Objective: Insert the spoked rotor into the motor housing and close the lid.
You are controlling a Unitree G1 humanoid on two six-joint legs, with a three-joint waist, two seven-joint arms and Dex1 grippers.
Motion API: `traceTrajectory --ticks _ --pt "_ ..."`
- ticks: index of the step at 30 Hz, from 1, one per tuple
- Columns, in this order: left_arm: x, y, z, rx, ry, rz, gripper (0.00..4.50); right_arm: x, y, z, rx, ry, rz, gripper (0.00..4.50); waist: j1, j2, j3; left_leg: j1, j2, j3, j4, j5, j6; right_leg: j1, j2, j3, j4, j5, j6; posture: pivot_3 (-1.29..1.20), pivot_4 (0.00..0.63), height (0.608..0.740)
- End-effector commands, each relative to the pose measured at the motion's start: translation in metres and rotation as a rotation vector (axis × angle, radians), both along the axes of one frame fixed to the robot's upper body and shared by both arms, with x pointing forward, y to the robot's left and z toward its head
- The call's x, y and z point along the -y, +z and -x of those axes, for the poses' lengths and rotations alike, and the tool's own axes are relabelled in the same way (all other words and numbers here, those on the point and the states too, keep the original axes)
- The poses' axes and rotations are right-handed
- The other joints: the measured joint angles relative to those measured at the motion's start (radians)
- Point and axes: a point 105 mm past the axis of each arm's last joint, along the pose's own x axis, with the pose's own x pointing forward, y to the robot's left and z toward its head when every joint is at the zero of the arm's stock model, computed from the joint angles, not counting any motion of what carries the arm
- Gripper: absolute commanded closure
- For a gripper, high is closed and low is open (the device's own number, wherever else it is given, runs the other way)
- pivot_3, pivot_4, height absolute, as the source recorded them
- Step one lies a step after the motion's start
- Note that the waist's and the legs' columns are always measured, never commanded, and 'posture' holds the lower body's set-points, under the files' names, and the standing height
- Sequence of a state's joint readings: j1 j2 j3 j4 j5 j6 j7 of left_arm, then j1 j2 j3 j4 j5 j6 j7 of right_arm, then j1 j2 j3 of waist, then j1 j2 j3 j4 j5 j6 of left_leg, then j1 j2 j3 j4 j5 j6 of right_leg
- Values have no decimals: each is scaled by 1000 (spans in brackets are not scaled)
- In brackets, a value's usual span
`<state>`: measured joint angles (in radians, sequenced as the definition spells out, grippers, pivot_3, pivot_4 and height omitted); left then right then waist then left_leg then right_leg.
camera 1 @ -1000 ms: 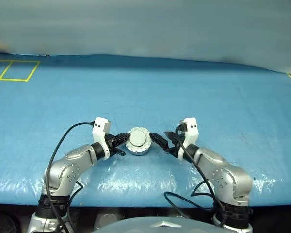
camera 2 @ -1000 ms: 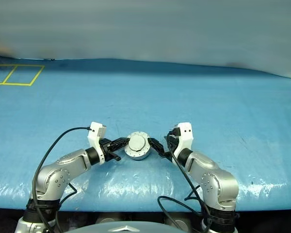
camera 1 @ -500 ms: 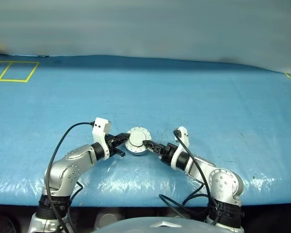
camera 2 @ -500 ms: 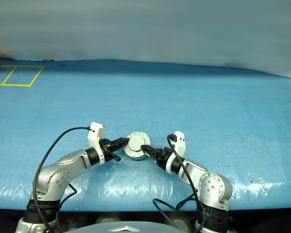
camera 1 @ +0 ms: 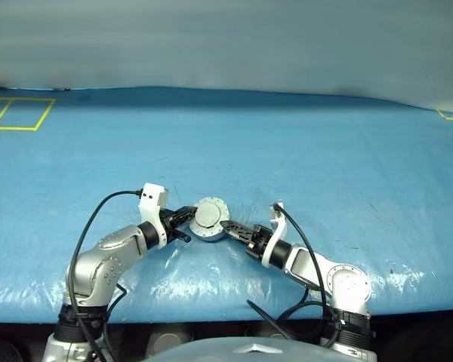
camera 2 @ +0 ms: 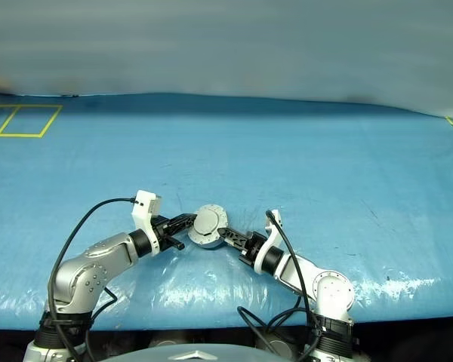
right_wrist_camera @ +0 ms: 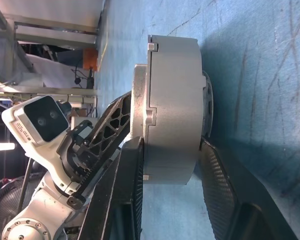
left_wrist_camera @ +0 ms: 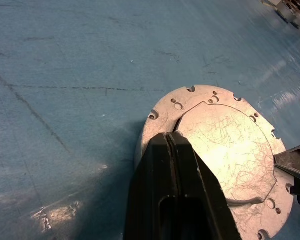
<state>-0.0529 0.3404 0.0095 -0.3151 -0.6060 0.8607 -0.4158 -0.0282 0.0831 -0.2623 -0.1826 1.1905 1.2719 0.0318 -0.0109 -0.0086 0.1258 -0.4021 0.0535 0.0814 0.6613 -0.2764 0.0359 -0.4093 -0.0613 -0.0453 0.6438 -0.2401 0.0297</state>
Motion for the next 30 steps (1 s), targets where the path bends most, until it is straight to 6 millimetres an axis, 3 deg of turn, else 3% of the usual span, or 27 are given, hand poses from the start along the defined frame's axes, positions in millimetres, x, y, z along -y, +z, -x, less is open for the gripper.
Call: traceTrajectory --ticks 1,8,11,14,21,25,26,28,30 --pt "11 -17 11 -77 -49 4 4500 -35 13 10 -11 70 -120 3207 -1 0 0 0 0 0 0 0 0 0 0 0 0 0 0 0 150 740" --pt "8 1 2 34 32 76 4500 -37 13 10 -33 52 -136 3210 -3 0 0 0 0 1 0 0 0 -1 0 1 0 0 0 0 150 740" --pt "-2 3 -4 -6 129 162 4500 -36 16 9 -35 36 -164 3210 -3 -1 1 -2 0 1 0 0 0 -2 0 1 0 1 1 0 150 740" --pt "-12 5 -6 -41 211 237 3899 -35 25 7 -26 9 -223 3213 -5 -1 1 -4 0 1 0 0 0 -5 1 1 0 4 6 0 150 740" --pt "-25 14 -3 -115 344 516 1555 -27 51 -6 36 -55 -327 3213 -5 -3 3 -12 0 0 1 0 1 -10 1 0 -1 5 9 0 150 740" --pt "-20 20 1 -163 365 693 220 -21 64 -15 83 -85 -345 3213 -5 -7 6 -12 0 0 3 -1 2 -9 1 0 -1 6 10 0 150 740" --pt "-19 21 2 -173 365 716 9 -20 66 -17 89 -90 -347 3213 -5 -7 7 -12 0 0 3 -1 2 -9 1 0 -1 6 10 0 150 740" --pt "-18 22 3 -188 371 758 0 -19 68 -19 96 -95 -349 3213 -5 -8 7 -12 -1 0 4 -1 2 -9 1 0 -1 6 11 0 150 740" --pt "-11 32 7 -203 348 925 0 -17 73 -25 117 -101 -348 3213 -5 -8 8 -12 -1 -1 4 -1 2 -9 1 0 -1 6 11 0 150 740"
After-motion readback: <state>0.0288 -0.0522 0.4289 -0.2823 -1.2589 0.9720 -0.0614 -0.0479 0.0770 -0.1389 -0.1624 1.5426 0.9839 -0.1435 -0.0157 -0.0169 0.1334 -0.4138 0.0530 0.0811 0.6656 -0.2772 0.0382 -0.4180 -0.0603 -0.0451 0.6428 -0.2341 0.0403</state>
